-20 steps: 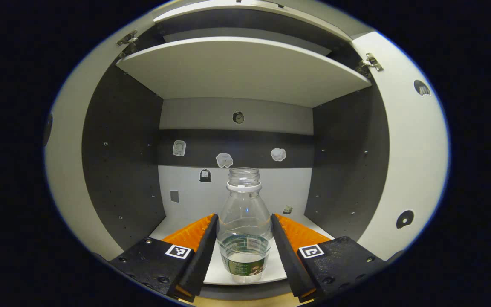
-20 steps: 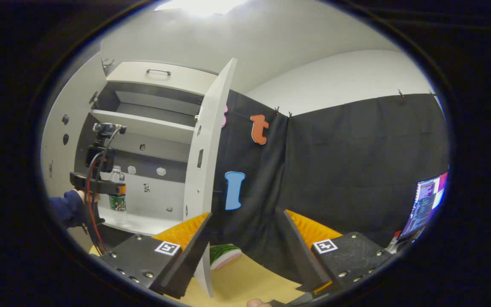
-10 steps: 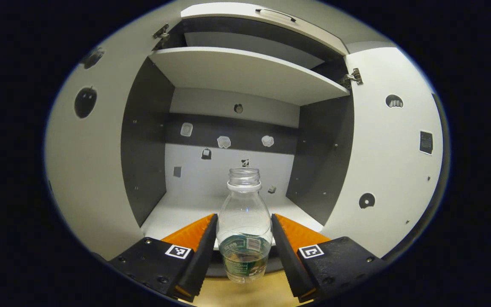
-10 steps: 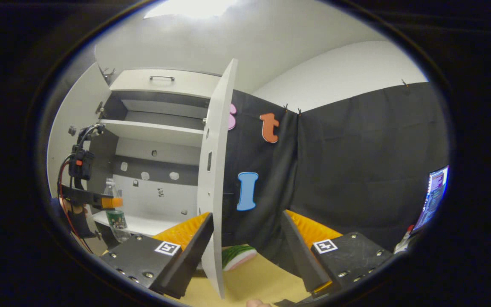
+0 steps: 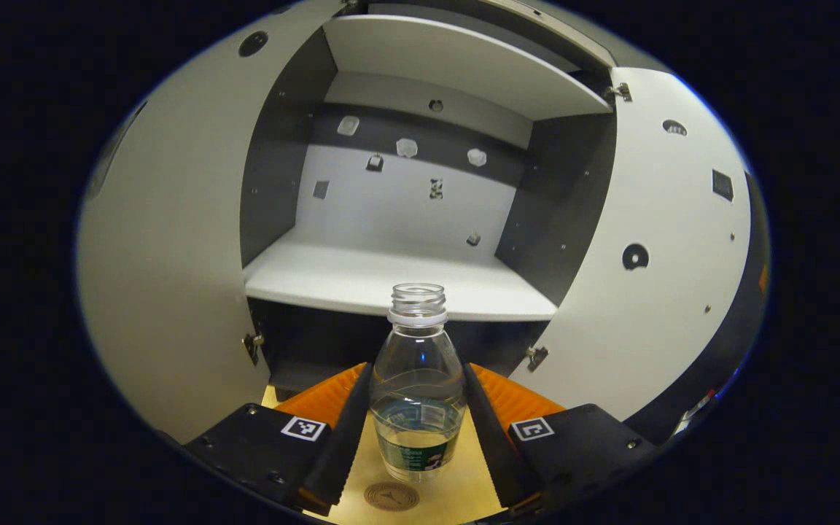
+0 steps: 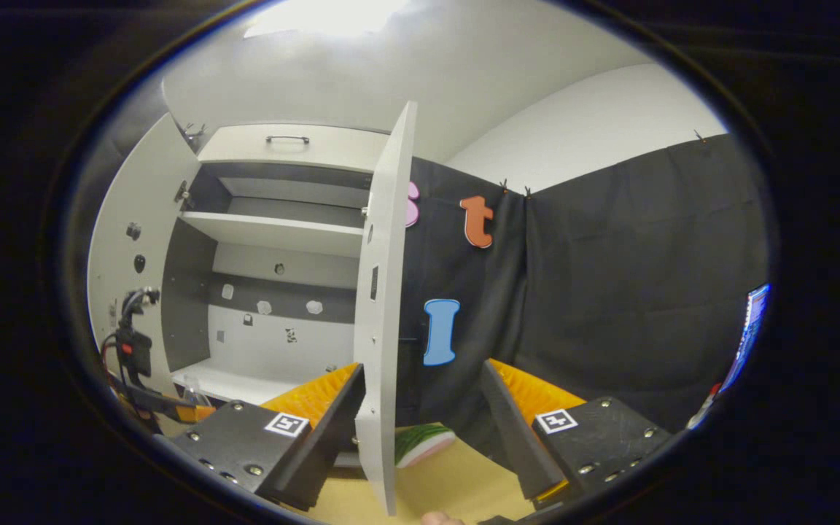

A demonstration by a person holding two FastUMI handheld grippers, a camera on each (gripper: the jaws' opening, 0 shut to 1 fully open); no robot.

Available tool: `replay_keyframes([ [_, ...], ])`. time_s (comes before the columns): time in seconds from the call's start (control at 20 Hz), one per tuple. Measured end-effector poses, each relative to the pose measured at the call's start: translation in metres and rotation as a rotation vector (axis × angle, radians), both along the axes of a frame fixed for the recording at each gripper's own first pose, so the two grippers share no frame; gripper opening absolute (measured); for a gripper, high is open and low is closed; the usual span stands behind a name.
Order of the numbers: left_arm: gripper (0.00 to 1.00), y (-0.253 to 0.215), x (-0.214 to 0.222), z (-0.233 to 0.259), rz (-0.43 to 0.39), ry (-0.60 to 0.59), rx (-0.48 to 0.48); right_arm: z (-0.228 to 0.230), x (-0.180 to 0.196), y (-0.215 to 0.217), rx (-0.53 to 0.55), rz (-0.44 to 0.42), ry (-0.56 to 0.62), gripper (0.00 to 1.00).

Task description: Grasp the bottle in the cabinet with the left hand and place it on the coaster, then close the right door with the right hand and the left door with the left hand.

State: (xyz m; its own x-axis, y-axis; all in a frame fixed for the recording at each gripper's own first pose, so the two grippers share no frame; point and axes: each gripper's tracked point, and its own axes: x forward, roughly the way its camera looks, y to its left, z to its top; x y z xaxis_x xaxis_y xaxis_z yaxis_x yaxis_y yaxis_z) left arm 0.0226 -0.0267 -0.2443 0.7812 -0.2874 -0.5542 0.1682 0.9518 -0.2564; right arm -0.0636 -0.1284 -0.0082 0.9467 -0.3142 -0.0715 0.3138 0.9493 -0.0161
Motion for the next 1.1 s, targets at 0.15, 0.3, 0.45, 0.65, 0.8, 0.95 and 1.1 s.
replay_keyframes([
  [0.15,0.78,0.005,-0.024,-0.041,-0.018,0.068,0.013,-0.001,0.000,-0.003,-0.010,0.003,-0.002,0.97],
  [0.3,0.78,0.008,-0.041,-0.078,-0.022,0.105,0.028,-0.005,-0.003,-0.006,-0.009,-0.001,0.011,0.97],
  [0.45,0.78,0.000,-0.051,-0.107,-0.031,0.114,-0.005,-0.008,-0.006,-0.013,-0.011,-0.018,0.026,0.97],
  [0.65,0.78,-0.005,-0.056,-0.140,-0.037,0.092,-0.010,-0.005,-0.016,-0.022,-0.043,-0.045,0.029,0.97],
  [0.8,0.78,-0.007,-0.059,-0.160,-0.029,0.099,-0.007,-0.005,-0.023,-0.030,-0.064,-0.069,0.042,0.98],
  [0.95,0.78,-0.006,-0.059,-0.170,-0.046,0.093,0.032,-0.004,-0.028,-0.036,-0.065,-0.092,0.046,0.98],
  [1.1,0.78,-0.011,-0.057,-0.169,-0.068,0.078,0.048,-0.006,-0.031,-0.041,-0.068,-0.105,0.056,0.96],
])
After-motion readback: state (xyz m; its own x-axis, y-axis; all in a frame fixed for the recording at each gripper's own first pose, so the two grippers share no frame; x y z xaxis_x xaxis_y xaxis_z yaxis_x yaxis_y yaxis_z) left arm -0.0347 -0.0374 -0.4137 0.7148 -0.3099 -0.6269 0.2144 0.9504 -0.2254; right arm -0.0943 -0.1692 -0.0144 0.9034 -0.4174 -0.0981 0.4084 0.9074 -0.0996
